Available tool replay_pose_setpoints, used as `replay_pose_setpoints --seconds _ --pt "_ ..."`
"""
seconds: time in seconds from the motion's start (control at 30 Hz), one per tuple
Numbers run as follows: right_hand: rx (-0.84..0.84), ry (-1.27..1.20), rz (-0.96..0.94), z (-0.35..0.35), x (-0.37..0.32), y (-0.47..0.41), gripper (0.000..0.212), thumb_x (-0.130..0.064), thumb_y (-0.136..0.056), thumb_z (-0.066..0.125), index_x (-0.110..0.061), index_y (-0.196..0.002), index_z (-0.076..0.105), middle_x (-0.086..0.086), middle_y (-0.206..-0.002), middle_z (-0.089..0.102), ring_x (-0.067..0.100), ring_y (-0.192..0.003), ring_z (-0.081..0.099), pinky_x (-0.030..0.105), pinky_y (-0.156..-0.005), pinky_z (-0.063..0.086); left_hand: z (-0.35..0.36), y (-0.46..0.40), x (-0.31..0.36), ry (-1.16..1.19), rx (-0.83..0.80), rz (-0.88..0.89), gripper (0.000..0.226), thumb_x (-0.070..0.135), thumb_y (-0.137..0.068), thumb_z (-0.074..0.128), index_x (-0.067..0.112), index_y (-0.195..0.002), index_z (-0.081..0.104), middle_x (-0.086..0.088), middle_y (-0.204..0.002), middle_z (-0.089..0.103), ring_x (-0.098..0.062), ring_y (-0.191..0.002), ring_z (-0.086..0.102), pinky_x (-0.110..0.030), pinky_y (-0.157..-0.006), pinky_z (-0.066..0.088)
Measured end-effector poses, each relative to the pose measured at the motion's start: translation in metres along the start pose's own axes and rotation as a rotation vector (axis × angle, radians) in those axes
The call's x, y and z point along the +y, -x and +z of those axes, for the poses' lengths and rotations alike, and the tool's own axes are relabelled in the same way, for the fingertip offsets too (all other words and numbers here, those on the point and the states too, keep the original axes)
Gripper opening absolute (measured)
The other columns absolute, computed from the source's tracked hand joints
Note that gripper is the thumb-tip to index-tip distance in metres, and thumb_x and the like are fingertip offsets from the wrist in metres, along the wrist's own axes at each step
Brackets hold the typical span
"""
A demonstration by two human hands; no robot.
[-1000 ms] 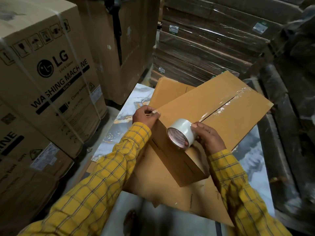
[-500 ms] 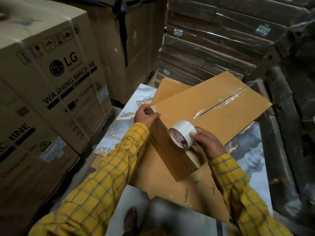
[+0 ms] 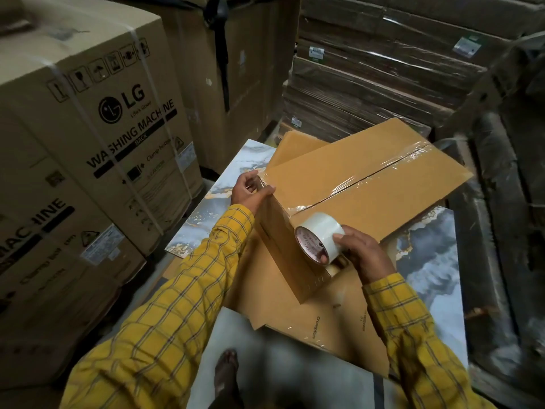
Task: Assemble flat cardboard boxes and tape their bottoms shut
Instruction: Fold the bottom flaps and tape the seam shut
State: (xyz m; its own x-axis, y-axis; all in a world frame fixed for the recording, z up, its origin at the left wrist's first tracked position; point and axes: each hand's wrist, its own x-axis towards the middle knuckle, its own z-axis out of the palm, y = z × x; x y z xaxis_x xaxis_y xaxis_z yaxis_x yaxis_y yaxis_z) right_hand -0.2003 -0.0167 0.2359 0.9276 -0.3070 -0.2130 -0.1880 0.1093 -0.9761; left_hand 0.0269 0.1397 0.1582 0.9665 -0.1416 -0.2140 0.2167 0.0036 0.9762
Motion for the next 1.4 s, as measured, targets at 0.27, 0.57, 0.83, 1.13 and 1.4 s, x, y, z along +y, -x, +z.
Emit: replay_pose_setpoints --seconds 0.27,0.57,0.83,1.13,1.4 --pt "0.011 0.246 -0.155 -0.010 -0.002 0.024 0.040 -0.040 -0.089 0.069 -0.009 -0.065 0.062 0.002 -0.058 0.056 0.012 -0.056 0.049 0.026 -0.057 0.041 0.002 -0.002 -0.014 0.002 0.064 0.036 0.057 0.033 -0.065 0.091 0.027 -0.116 0.066 -0.001 -0.123 0.066 -0.023 -0.115 0.062 -0.045 -0.097 0.056" --pt "0.008 0.296 -0.091 -0.020 0.009 0.054 0.052 -0.045 -0.086 0.065 0.007 -0.079 0.065 0.026 -0.067 0.063 0.021 -0.061 0.055 0.033 -0.062 0.045 -0.001 -0.010 -0.017 0.073 0.067 0.003 0.063 0.043 -0.044 0.094 0.032 -0.102 0.071 0.002 -0.113 0.071 -0.022 -0.109 0.067 -0.045 -0.093 0.058" --pt "0.203 0.614 0.101 -0.030 0.051 0.067 0.039 -0.054 -0.088 0.069 -0.021 -0.067 0.071 0.000 -0.058 0.067 0.018 -0.059 0.062 0.039 -0.066 0.053 -0.003 -0.009 -0.017 0.094 0.046 0.013 0.063 0.037 -0.050 0.095 0.029 -0.108 0.071 0.004 -0.116 0.070 -0.021 -0.111 0.067 -0.045 -0.093 0.057" --pt "0.238 0.654 0.083 -0.020 0.057 0.068 0.026 -0.043 -0.089 0.072 -0.030 -0.106 0.056 0.001 -0.061 0.070 0.011 -0.053 0.067 0.040 -0.065 0.061 -0.005 -0.005 -0.024 0.094 0.010 0.072 0.066 0.046 -0.057 0.091 0.034 -0.117 0.067 0.003 -0.125 0.067 -0.020 -0.118 0.063 -0.046 -0.098 0.055" --pt "0.166 0.857 -0.256 -0.025 0.069 0.074 0.084 -0.039 -0.096 0.062 -0.050 -0.157 0.005 -0.017 -0.050 0.046 0.004 -0.047 0.053 0.023 -0.057 0.052 0.004 0.011 -0.029 -0.083 -0.008 0.316 0.050 0.026 -0.100 0.058 0.027 -0.148 0.045 -0.004 -0.148 0.051 -0.014 -0.135 0.048 -0.039 -0.114 0.041"
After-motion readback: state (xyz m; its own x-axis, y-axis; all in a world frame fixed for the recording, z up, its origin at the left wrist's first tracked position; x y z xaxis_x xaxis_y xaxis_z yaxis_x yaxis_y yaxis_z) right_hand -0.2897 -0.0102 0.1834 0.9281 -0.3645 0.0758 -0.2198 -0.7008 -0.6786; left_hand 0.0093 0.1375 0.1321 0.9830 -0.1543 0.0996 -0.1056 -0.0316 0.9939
